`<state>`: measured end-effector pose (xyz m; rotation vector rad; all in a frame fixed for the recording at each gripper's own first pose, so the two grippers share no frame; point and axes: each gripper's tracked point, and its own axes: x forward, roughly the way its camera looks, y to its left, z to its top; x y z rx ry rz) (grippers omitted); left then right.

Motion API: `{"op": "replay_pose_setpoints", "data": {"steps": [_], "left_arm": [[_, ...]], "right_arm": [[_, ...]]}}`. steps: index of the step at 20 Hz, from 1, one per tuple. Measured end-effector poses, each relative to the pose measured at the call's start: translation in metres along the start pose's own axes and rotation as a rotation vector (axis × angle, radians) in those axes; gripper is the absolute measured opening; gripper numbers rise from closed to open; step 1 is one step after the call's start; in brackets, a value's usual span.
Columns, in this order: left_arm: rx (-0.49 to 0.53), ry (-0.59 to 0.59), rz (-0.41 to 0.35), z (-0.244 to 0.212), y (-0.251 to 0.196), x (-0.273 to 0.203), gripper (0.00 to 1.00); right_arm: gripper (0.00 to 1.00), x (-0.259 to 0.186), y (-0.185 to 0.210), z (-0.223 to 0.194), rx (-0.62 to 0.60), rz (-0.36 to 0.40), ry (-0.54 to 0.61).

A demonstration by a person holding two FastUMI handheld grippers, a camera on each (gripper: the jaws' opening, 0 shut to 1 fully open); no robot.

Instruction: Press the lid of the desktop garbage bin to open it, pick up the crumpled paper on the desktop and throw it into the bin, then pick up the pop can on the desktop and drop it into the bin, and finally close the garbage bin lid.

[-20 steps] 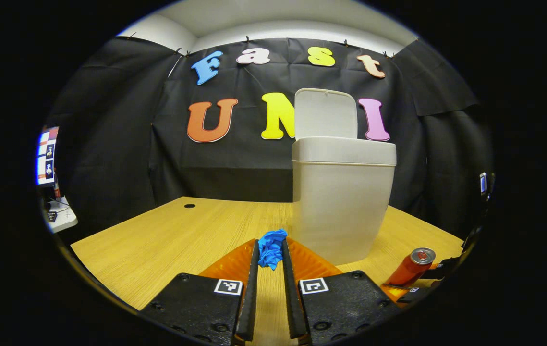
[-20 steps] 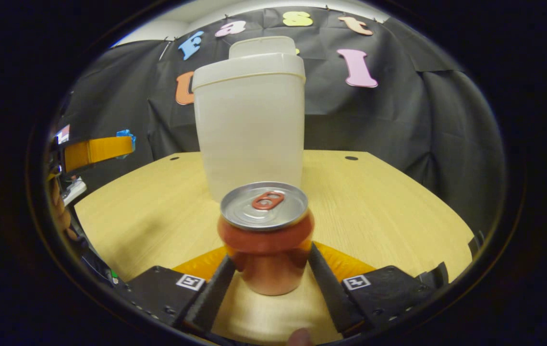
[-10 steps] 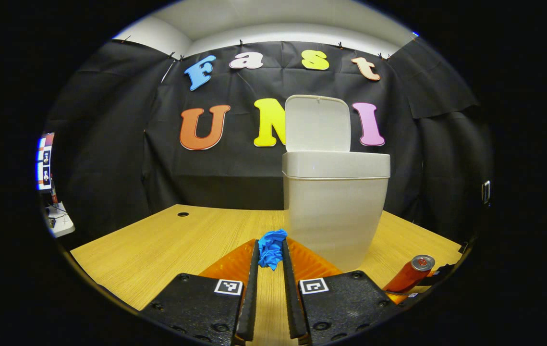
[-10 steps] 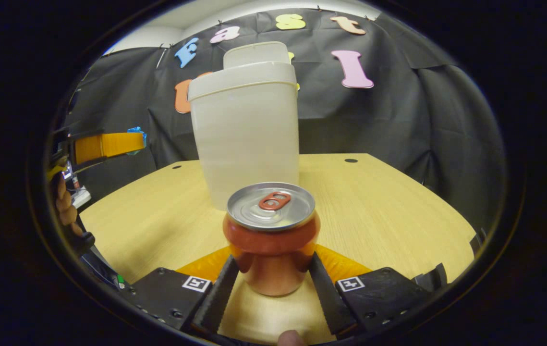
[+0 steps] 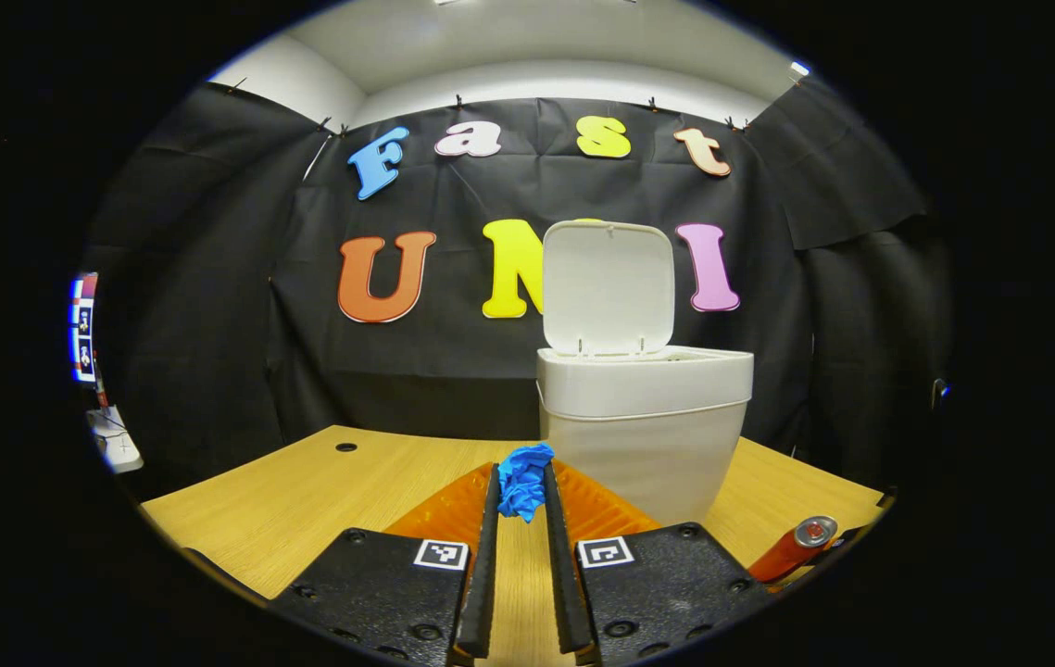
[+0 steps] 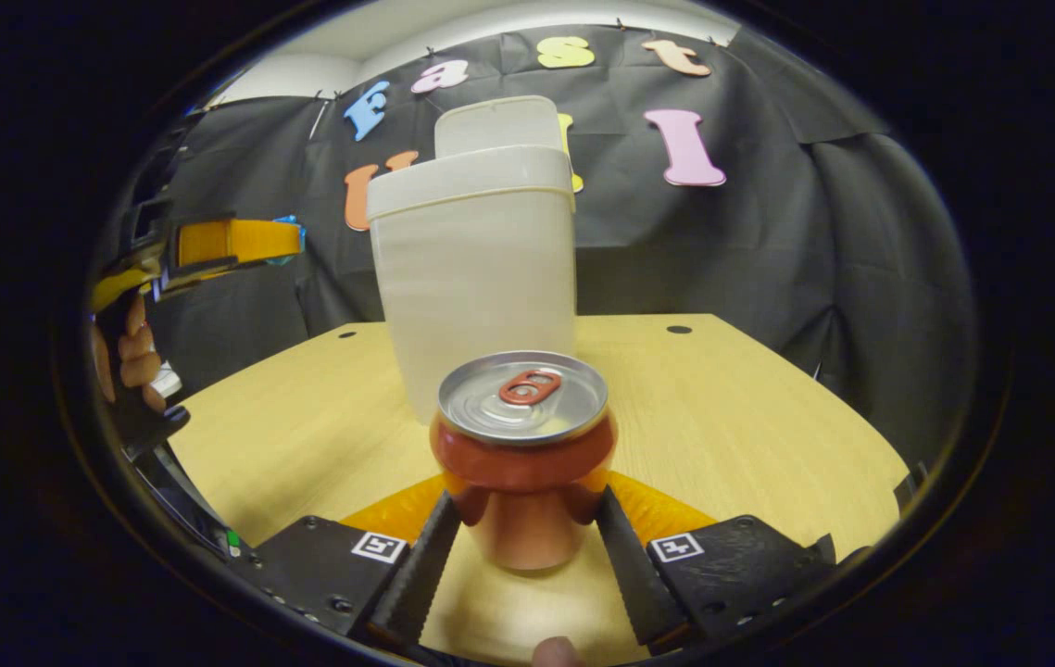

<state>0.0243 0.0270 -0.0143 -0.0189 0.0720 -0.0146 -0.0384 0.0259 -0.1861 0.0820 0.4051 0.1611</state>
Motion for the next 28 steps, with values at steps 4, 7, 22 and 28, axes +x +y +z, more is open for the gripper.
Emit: {"op": "replay_pose_setpoints", "data": {"steps": [4, 7, 22, 28], "left_arm": [[-0.002, -0.04, -0.051, 0.03, -0.02, 0.016, 0.29], [-0.017, -0.094, -0.078, 0.06, -0.03, 0.025, 0.32], [0.001, -0.172, -0.1, 0.124, -0.05, 0.08, 0.24], [0.045, -0.189, -0.121, 0.14, -0.064, 0.099, 0.29]], "right_arm": [[0.8, -0.004, -0.004, 0.007, -0.002, -0.001, -0.014], [0.8, -0.007, -0.01, 0.009, -0.001, -0.008, -0.021], [0.8, -0.014, -0.039, 0.021, 0.026, -0.044, -0.041], [0.8, -0.014, -0.045, 0.023, 0.046, -0.051, -0.053]]}}
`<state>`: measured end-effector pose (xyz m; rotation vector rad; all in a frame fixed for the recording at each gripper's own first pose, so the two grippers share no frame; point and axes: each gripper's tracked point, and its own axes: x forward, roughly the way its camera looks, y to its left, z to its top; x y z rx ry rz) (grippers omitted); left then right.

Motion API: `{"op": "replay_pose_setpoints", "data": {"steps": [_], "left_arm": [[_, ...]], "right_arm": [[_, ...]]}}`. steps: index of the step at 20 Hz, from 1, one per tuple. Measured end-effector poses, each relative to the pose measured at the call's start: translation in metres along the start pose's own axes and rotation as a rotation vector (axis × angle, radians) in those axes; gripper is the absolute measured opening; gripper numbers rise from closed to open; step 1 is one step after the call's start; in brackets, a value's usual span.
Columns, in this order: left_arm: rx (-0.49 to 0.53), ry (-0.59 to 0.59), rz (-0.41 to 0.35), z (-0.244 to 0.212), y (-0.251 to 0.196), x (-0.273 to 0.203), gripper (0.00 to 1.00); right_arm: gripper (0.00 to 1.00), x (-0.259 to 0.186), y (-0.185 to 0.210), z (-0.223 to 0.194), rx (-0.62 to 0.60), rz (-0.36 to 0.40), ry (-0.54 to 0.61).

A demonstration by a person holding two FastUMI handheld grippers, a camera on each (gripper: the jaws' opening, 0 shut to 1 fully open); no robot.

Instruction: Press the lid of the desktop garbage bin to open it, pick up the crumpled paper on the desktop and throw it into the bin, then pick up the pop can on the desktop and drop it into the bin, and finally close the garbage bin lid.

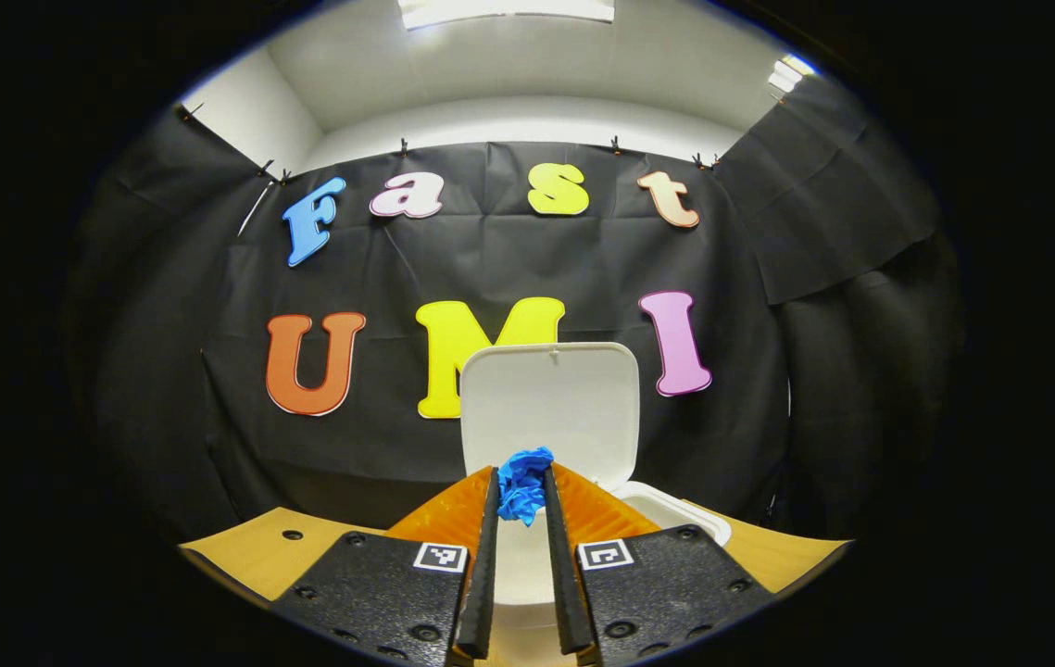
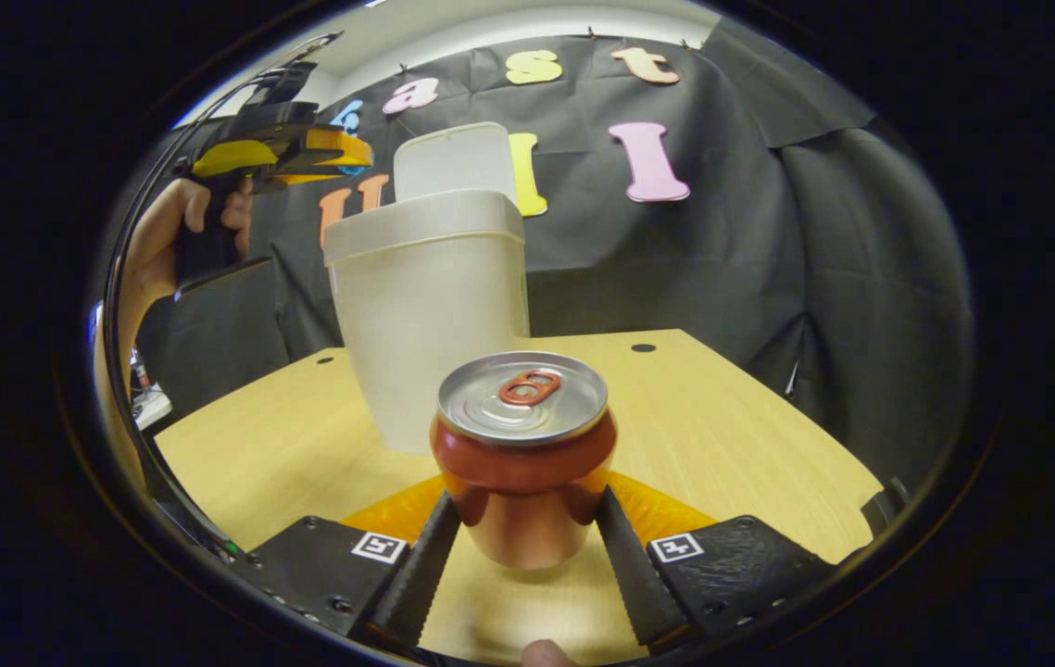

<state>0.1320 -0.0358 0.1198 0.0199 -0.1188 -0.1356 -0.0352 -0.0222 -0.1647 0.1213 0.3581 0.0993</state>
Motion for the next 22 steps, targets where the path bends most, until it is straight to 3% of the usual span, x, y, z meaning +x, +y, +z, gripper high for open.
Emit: {"op": "replay_pose_setpoints", "data": {"steps": [4, 5, 17, 19, 20, 22], "left_arm": [[0.013, 0.001, -0.007, 0.0, -0.007, 0.01, 0.3], [0.014, 0.004, -0.005, -0.001, -0.009, 0.012, 0.26], [-0.028, 0.106, 0.014, -0.03, -0.005, 0.028, 0.39], [-0.038, 0.138, 0.013, -0.041, -0.004, 0.031, 0.39], [-0.045, 0.148, 0.016, -0.044, -0.002, 0.032, 0.34], [-0.048, 0.158, 0.015, -0.046, -0.002, 0.031, 0.47]], "right_arm": [[0.8, 0.0, -0.003, 0.001, 0.017, 0.002, -0.004], [0.8, -0.001, -0.003, 0.001, 0.021, 0.006, -0.006], [0.8, -0.001, 0.003, -0.002, 0.019, 0.061, 0.005], [0.8, 0.0, 0.004, -0.004, 0.018, 0.065, 0.017], [0.8, 0.0, 0.003, -0.004, 0.017, 0.066, 0.017], [0.8, -0.001, -0.001, -0.001, 0.009, 0.059, 0.01]]}}
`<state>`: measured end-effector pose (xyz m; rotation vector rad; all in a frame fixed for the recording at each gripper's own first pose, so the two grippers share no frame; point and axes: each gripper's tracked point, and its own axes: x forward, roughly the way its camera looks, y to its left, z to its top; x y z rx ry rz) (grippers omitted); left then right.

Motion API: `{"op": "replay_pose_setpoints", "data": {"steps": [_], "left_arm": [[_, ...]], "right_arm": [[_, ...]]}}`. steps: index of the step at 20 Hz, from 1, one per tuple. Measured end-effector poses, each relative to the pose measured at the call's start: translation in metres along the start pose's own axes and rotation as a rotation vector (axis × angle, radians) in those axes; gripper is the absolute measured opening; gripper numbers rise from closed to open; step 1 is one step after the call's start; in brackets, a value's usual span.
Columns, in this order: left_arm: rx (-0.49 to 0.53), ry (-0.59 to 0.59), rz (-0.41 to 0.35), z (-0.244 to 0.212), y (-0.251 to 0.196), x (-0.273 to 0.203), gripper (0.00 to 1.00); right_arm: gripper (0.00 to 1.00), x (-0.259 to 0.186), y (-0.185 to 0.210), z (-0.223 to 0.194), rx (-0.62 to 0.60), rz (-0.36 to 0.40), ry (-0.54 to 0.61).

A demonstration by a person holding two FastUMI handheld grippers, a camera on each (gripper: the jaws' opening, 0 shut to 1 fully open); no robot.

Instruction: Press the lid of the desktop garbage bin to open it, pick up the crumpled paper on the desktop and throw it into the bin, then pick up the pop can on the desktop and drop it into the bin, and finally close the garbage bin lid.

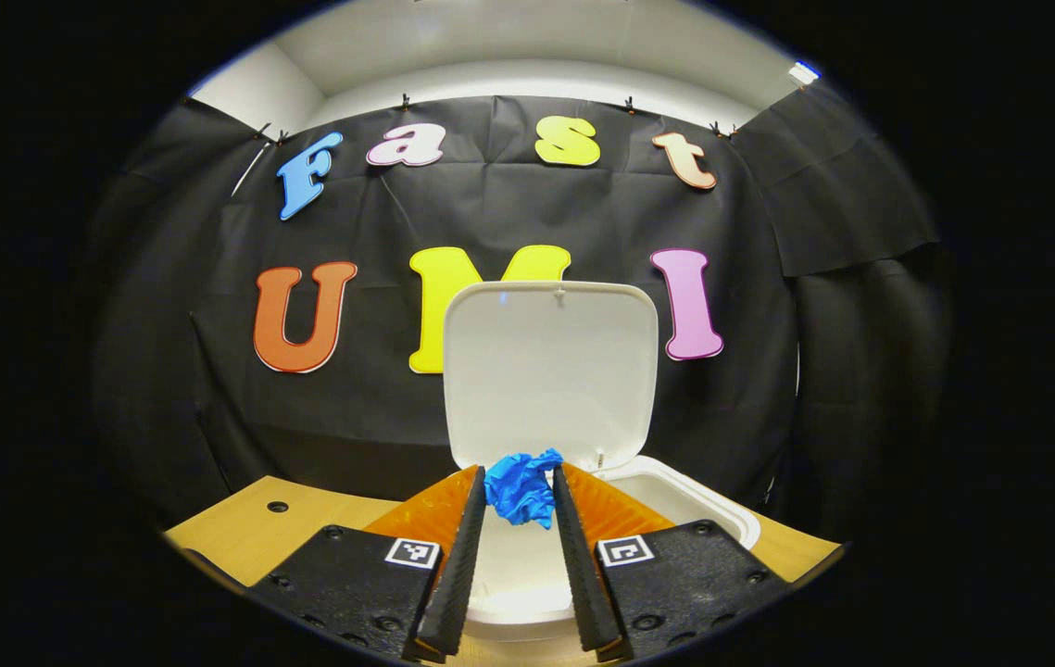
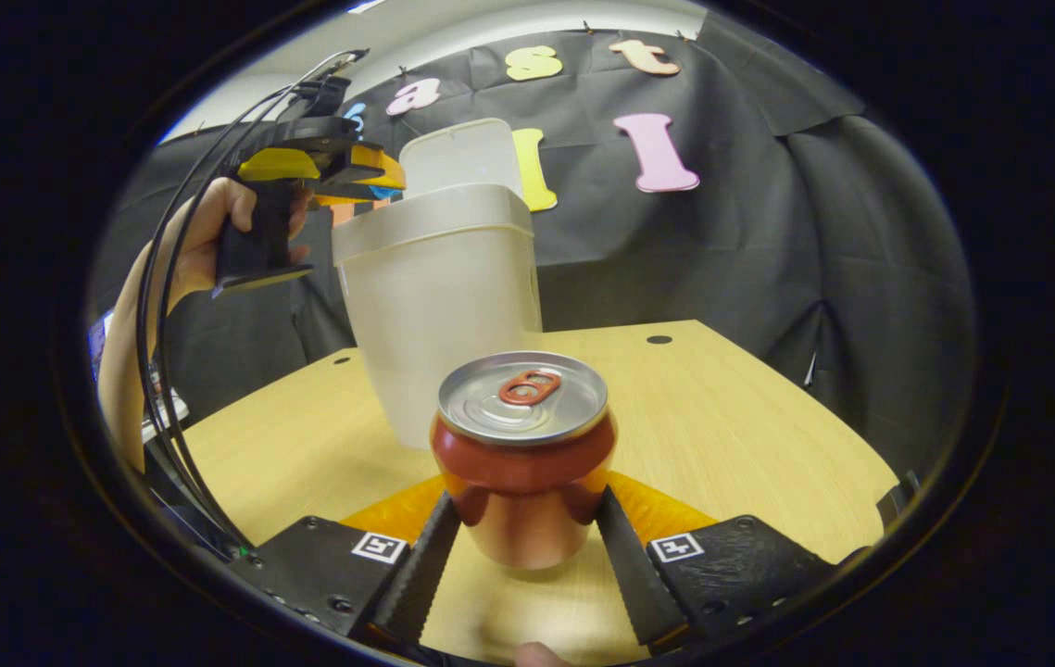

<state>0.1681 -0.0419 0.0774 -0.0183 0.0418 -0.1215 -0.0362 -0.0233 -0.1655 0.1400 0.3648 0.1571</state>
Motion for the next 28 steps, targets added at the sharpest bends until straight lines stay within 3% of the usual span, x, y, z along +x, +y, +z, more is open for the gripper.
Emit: {"op": "replay_pose_setpoints", "data": {"steps": [1, 2, 6, 19, 28], "left_arm": [[0.002, 0.0, -0.004, 0.0, -0.001, 0.0, 0.46], [0.006, -0.002, -0.008, 0.001, -0.002, 0.0, 0.65], [0.03, -0.032, -0.02, 0.01, -0.009, -0.001, 0.99], [0.048, -0.083, 0.01, 0.024, 0.014, -0.051, 0.99], [0.027, -0.062, 0.092, -0.016, 0.066, -0.105, 0.99]], "right_arm": [[0.8, 0.0, 0.0, 0.001, 0.001, -0.003, -0.003], [0.8, 0.001, 0.0, 0.001, 0.006, -0.004, -0.003], [0.8, 0.001, 0.0, -0.001, 0.007, -0.002, 0.001], [0.8, -0.007, 0.012, 0.022, -0.041, 0.0, -0.045], [0.8, -0.004, 0.037, 0.052, -0.066, 0.038, -0.082]]}}
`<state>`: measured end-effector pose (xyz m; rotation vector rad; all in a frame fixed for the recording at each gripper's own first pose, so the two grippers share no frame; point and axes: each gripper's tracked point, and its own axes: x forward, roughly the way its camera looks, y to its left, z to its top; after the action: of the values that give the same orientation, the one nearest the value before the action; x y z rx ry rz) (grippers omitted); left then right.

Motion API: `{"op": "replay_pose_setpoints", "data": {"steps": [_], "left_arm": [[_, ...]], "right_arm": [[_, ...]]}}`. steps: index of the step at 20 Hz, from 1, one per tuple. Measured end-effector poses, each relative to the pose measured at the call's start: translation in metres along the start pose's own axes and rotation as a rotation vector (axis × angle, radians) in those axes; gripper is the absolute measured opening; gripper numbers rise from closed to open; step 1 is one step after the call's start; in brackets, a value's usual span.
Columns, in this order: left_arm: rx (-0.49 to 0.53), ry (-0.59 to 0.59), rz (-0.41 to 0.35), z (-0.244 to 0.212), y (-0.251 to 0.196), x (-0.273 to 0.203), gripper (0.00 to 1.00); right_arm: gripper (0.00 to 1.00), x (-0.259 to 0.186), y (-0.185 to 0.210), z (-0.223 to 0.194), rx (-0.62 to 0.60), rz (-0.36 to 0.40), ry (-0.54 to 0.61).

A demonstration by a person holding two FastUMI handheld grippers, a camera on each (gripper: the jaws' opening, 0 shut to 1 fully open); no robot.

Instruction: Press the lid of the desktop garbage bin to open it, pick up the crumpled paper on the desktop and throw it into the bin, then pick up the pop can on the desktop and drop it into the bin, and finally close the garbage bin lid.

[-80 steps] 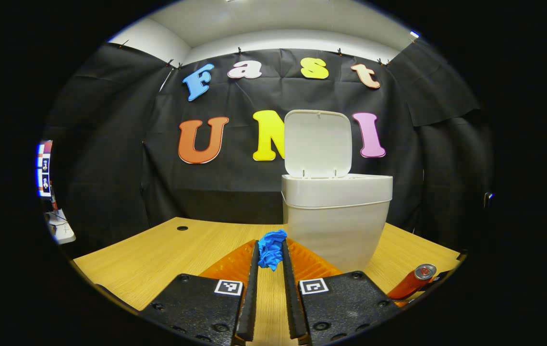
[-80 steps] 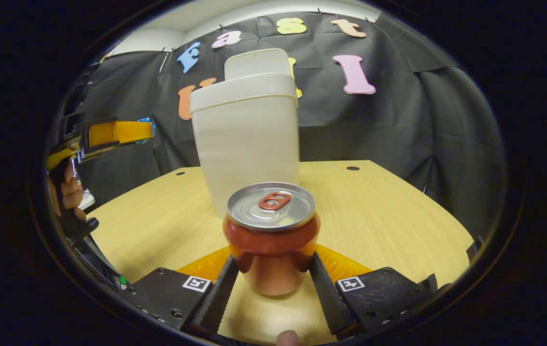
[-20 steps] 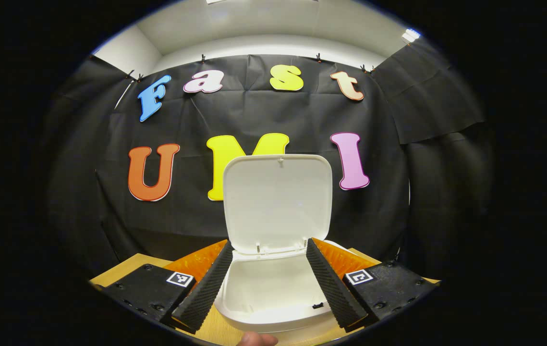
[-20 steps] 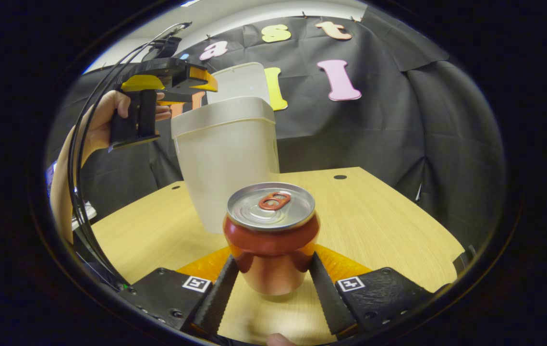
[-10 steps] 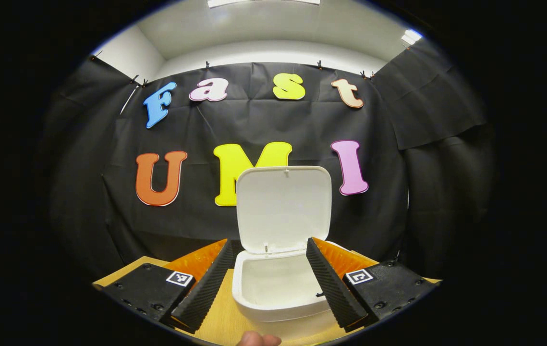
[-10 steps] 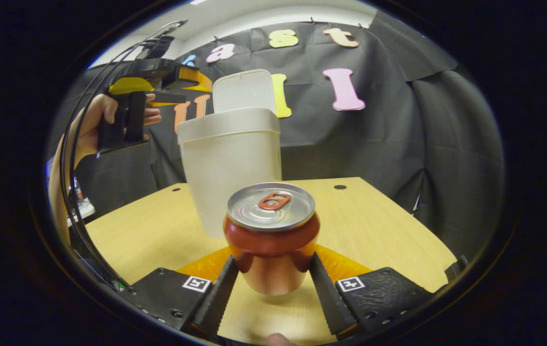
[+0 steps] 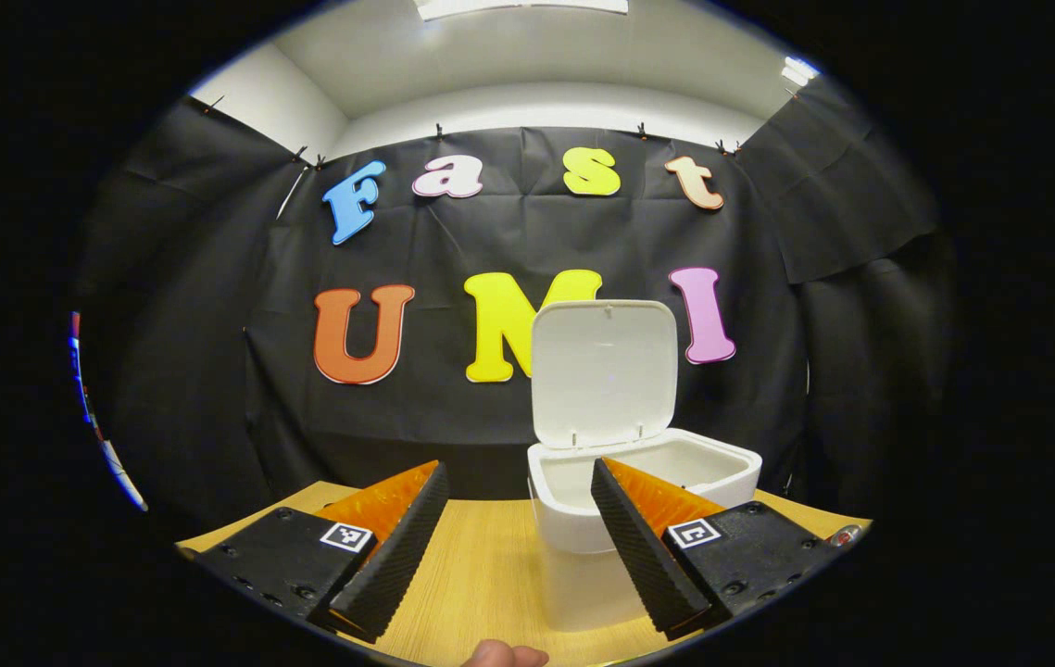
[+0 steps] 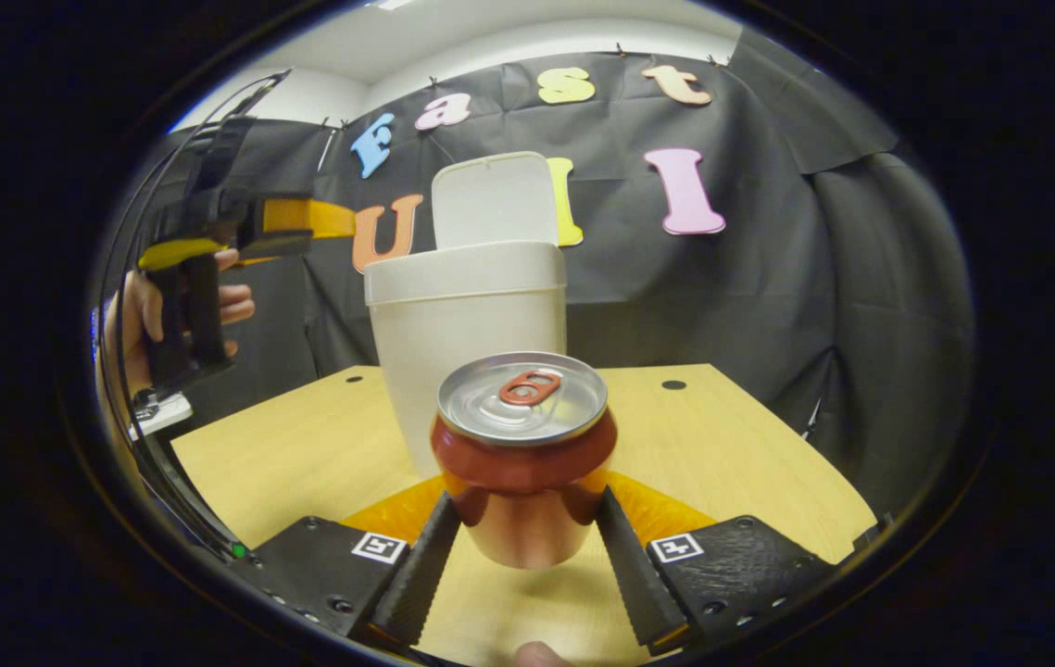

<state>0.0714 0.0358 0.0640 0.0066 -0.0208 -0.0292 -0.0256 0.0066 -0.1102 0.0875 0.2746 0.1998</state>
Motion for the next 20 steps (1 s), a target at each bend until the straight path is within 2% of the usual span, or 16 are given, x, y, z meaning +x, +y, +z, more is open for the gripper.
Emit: {"op": "replay_pose_setpoints", "data": {"steps": [6, 14, 20], "left_arm": [[0.004, 0.026, 0.061, -0.027, 0.029, -0.02, 1.0], [-0.031, 0.083, 0.074, -0.072, 0.046, -0.043, 1.0], [-0.053, 0.132, 0.074, -0.103, 0.056, -0.058, 1.0]], "right_arm": [[0.8, -0.002, 0.01, 0.028, -0.018, 0.013, -0.038], [0.8, -0.004, 0.024, 0.07, -0.042, 0.023, -0.083], [0.8, -0.003, 0.043, 0.119, -0.094, 0.047, -0.138]]}}
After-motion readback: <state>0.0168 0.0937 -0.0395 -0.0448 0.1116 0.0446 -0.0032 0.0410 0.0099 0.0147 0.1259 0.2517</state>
